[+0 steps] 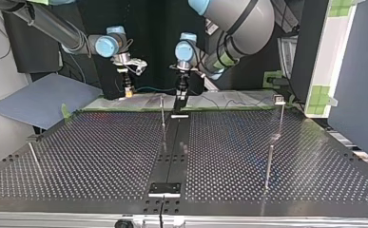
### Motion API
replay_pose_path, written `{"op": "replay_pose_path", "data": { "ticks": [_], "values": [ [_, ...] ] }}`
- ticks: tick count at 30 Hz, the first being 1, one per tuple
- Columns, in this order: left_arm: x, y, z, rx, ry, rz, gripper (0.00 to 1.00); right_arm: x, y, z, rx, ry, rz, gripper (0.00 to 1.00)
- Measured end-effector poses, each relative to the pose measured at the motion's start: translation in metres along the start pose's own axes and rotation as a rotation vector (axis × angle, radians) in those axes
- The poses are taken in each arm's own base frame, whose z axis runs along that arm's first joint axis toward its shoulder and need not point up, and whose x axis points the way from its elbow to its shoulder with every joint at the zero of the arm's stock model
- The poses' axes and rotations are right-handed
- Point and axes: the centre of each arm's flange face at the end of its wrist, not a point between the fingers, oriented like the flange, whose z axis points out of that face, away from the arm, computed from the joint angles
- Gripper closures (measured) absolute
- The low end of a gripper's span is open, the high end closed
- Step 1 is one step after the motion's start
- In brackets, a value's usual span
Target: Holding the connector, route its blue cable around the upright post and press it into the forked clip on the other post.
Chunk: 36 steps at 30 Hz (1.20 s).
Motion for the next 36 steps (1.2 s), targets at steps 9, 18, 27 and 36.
{"op": "replay_pose_path", "data": {
  "ticks": [9,18,27,36],
  "values": [
    [0.003,-0.009,-0.01,-0.039,-0.032,-0.009,0.0,-0.016,0.004,0.001,-0.004,-0.016,-0.011,0.98],
    [-0.018,-0.031,-0.014,-0.069,-0.092,-0.005,0.0,-0.011,0.006,0.009,0.001,-0.017,-0.018,0.98],
    [-0.024,-0.043,-0.022,-0.092,-0.103,0.012,0.0,-0.011,0.012,0.01,-0.008,-0.02,-0.019,0.98],
    [-0.022,-0.044,-0.026,-0.101,-0.087,0.079,0.0,-0.009,0.03,0.014,-0.038,-0.022,-0.021,0.98]
  ]
}}
